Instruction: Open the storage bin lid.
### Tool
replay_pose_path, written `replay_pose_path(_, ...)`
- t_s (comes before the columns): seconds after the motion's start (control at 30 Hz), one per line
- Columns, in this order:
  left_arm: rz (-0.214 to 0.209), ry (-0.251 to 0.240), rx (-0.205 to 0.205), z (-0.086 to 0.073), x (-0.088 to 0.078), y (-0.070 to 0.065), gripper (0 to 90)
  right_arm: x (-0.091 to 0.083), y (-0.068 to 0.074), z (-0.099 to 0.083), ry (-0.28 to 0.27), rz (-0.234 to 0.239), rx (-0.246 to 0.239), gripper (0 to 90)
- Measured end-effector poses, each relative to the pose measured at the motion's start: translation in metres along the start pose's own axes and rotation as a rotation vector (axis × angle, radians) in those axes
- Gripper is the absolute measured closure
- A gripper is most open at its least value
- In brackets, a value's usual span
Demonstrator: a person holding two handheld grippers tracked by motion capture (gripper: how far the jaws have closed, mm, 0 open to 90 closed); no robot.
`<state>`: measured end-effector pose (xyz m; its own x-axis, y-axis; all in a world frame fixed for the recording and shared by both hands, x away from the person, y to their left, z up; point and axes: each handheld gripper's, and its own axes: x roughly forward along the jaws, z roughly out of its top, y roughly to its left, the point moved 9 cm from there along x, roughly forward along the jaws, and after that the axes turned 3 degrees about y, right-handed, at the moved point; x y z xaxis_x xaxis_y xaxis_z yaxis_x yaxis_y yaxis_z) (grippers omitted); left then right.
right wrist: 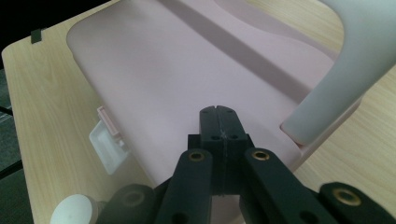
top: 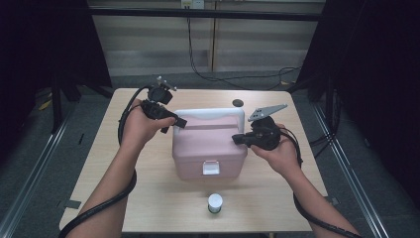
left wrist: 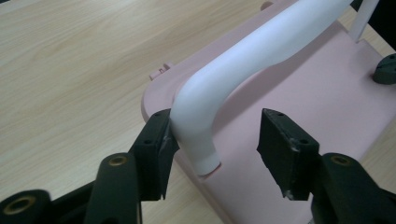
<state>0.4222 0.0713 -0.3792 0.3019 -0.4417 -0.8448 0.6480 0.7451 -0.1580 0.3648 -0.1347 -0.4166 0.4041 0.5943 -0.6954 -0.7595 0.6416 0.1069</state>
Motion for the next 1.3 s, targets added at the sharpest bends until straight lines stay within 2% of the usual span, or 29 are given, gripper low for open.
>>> replay_pose_path(0.07, -0.002, 0.005, 0.001, 0.0, 0.0, 0.001, 50.5, 0.0, 0.0, 0.0, 0.0, -0.001, 0.0, 90.0)
replay_pose_path(0.17, -0.006, 0.005, 0.005, 0.0, 0.0, 0.001, 50.5, 0.0, 0.0, 0.0, -0.001, -0.001, 0.002, 90.0)
replay_pose_path(0.3, -0.017, 0.0, 0.0, -0.001, 0.0, 0.002, 49.3, 0.0, 0.0, 0.0, -0.004, 0.002, 0.003, 90.0)
replay_pose_path(0.5, -0.008, 0.002, -0.018, -0.003, 0.009, 0.006, 43.9, 0.0, 0.0, 0.0, -0.008, 0.003, 0.003, 90.0)
replay_pose_path(0.67, -0.008, 0.019, -0.025, -0.004, 0.017, 0.008, 44.1, 0.0, 0.0, 0.0, -0.009, 0.005, 0.005, 90.0)
replay_pose_path(0.7, -0.013, 0.022, -0.034, -0.003, 0.021, 0.008, 45.5, 0.0, 0.0, 0.0, -0.008, 0.004, 0.004, 90.0)
replay_pose_path(0.8, -0.006, 0.028, -0.027, -0.002, 0.024, 0.007, 55.3, 0.0, 0.0, 0.0, -0.008, 0.004, 0.004, 90.0)
replay_pose_path(0.9, 0.038, 0.048, -0.036, -0.001, 0.024, 0.01, 67.1, 0.0, 0.0, 0.0, -0.018, 0.003, 0.003, 90.0)
replay_pose_path(0.93, 0.021, 0.053, -0.054, -0.001, 0.023, 0.01, 68.8, 0.0, 0.0, -0.001, -0.022, 0.003, 0.003, 90.0)
replay_pose_path(1.0, 0.011, 0.056, -0.066, -0.001, 0.023, 0.01, 69.9, 0.0, -0.001, -0.001, -0.032, 0.013, 0.014, 90.0)
replay_pose_path(1.1, 0.018, 0.057, -0.055, -0.001, 0.022, 0.009, 70.1, 0.0, -0.002, -0.001, -0.046, 0.025, 0.029, 90.0)
replay_pose_path(1.3, 0.012, 0.053, -0.045, -0.001, 0.021, 0.01, 70.3, 0.0, -0.001, -0.001, -0.048, 0.02, 0.022, 90.0)
